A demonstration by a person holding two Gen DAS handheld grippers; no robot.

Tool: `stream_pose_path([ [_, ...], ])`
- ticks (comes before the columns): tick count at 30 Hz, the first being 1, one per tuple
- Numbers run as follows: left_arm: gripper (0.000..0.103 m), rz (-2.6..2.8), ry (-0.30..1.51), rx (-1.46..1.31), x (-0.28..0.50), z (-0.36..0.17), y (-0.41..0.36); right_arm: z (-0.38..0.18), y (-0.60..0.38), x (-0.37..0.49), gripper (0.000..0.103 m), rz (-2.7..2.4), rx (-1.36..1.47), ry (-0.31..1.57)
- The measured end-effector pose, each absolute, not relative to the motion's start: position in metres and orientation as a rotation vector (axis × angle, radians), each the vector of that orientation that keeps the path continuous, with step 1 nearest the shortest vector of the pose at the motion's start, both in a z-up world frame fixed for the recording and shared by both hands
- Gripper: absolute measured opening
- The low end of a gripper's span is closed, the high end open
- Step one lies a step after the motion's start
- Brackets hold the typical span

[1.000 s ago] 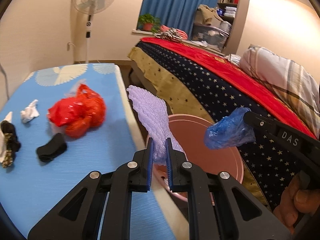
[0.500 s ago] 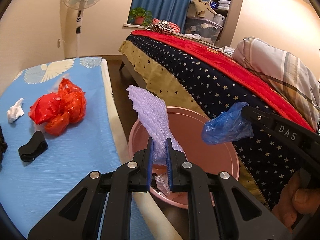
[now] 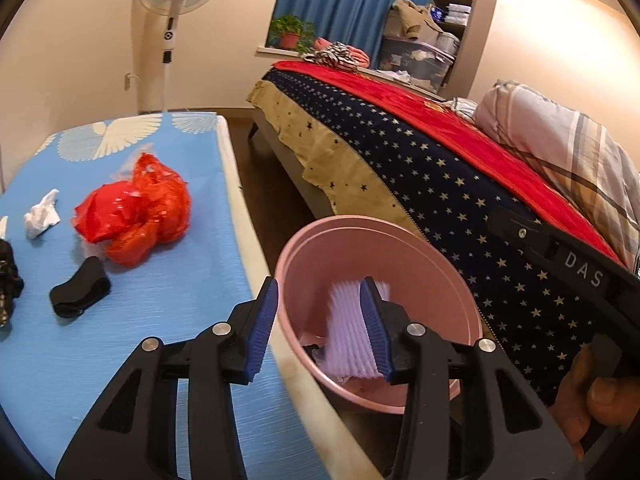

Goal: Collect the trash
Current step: 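Open the left gripper dropping the foam net while the right gripper releases the blue bag, then move both open grippers back toward the remaining trash on the bed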

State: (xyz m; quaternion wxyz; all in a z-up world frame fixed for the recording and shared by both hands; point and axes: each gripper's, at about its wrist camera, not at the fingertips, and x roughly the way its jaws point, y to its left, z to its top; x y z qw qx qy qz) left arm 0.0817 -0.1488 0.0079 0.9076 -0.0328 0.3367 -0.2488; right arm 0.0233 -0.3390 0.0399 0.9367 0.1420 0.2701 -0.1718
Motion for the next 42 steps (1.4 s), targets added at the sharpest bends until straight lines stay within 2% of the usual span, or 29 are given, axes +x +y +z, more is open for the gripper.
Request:
stream_pose_path([
  [42,0.042,-0.322,0.590,-0.143,0.072,0.032,-0.069,0.048,-0.292,0.021,0.049,-0.234,0.223,0.522],
])
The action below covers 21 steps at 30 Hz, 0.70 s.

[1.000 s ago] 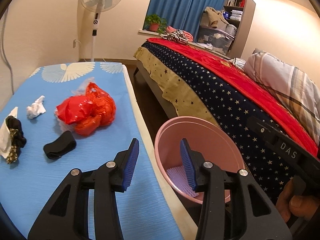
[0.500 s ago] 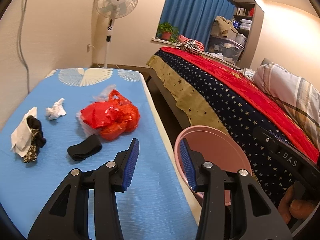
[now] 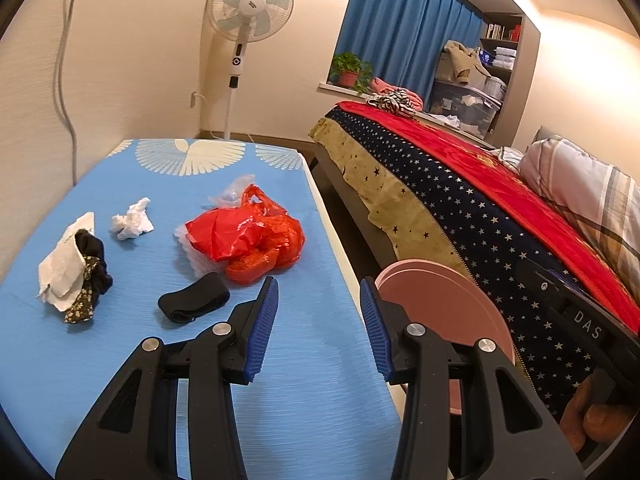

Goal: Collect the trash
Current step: 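Move both open grippers back toward the remaining trash on the bed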

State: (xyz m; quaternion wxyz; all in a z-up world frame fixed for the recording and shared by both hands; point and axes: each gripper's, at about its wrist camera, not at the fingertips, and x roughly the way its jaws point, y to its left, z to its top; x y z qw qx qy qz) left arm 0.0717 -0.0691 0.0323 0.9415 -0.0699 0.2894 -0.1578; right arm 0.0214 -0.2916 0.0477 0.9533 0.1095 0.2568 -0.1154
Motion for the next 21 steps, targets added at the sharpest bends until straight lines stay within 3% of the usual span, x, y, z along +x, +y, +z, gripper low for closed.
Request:
stream_pose_path([
  [21,0.042,-0.238,0.575,-0.140,0.073,0.026,-0.045,0.045,-0.277,0.033,0.049,-0.190,0.246,0.520],
])
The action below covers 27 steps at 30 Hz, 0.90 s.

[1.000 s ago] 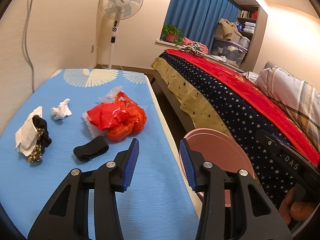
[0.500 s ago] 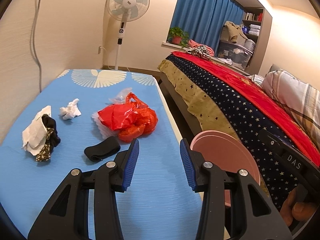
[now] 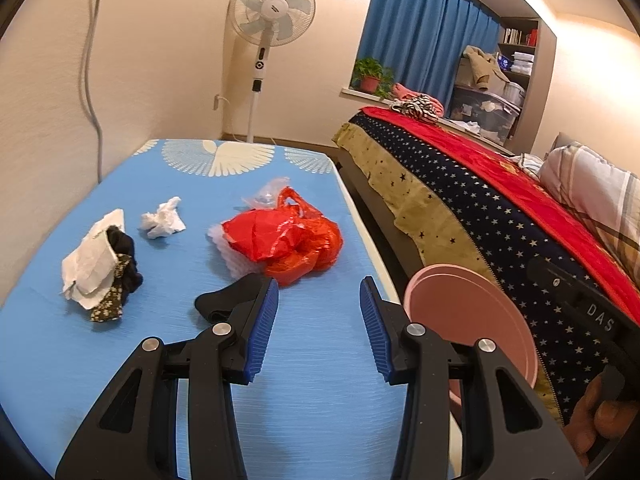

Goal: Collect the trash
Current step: 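Move both open grippers back toward the remaining trash on the bed, then grasp the white green-printed plastic bag with the left gripper while the right gripper grasps the red plastic bag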

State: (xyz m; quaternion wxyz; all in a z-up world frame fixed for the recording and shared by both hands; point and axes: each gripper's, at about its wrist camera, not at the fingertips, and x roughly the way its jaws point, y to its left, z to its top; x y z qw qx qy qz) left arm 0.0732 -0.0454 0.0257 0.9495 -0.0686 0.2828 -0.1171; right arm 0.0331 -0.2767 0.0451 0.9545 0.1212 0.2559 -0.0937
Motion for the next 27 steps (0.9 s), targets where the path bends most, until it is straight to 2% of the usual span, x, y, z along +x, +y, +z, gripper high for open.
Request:
stream_pose_path([
  [24,0.043,0.185,0.513,-0.094,0.098,0.021,0.036,0.018,-0.206,0.105,0.049,0.069,0.299,0.573],
  [25,0.043,0.196,0.509,-0.087,0.100,0.022,0.037,0.017,-0.202,0.111,0.049,0.083,0.300,0.577],
  [27,0.051,0.221,0.500,-0.075,0.105,0.023,0.040,0.015,-0.196,0.121,0.049,0.093,0.291,0.582],
])
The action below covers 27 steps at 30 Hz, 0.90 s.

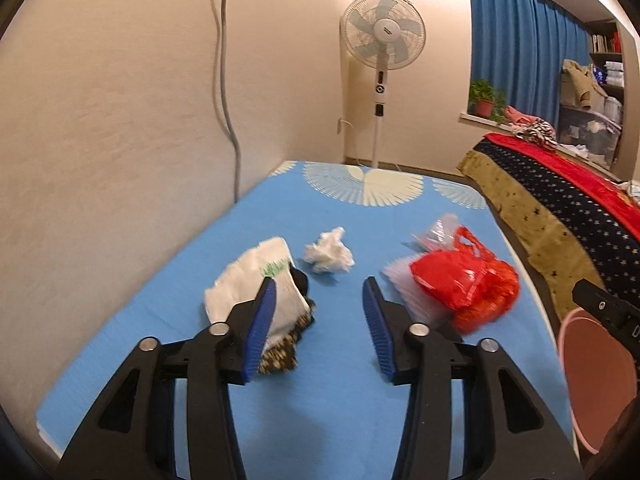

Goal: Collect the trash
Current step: 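Grasp the white green-printed plastic bag with the left gripper while the right gripper grasps the red plastic bag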

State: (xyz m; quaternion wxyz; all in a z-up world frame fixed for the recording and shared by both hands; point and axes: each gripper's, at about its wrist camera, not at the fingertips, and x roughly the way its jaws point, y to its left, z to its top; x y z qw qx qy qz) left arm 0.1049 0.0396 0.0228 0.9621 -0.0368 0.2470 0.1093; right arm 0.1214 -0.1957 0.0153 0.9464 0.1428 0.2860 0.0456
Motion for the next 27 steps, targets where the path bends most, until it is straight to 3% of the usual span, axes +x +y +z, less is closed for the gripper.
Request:
stream_pose_path([
  [3,0.058,0.256,0.503,-0.062,0.112,0.023,0.042,0.007,-0.193,0.141,0.052,0.101,0.306,0.608],
  [8,0.059,0.299,0.539,-0.079,0.128,0.016,0.054,-0.009,-0.186,0.171,0.060,0.132,0.323,0.669],
  [16,0.059,0.342,0.600,-0.098,0.144,0.006,0.066,-0.028,-0.181,0.194,0.060,0.151,0.345,0.736],
  [19,0.056,0.358,0.633,-0.096,0.146,0.001,0.071,-0.032,-0.180,0.199,0.046,0.163,0.344,0.747],
  [21,0.044,0.354,0.649,-0.098,0.146,-0.001,0.072,-0.033,-0.180,0.199,0.029,0.183,0.347,0.756],
  [22,0.043,0.353,0.651,-0.103,0.145,-0.001,0.072,-0.033,-0.180,0.199,0.026,0.189,0.349,0.761],
  [27,0.016,0.356,0.617,-0.123,0.134,0.009,0.074,-0.022,-0.184,0.189,0.015,0.197,0.345,0.745],
])
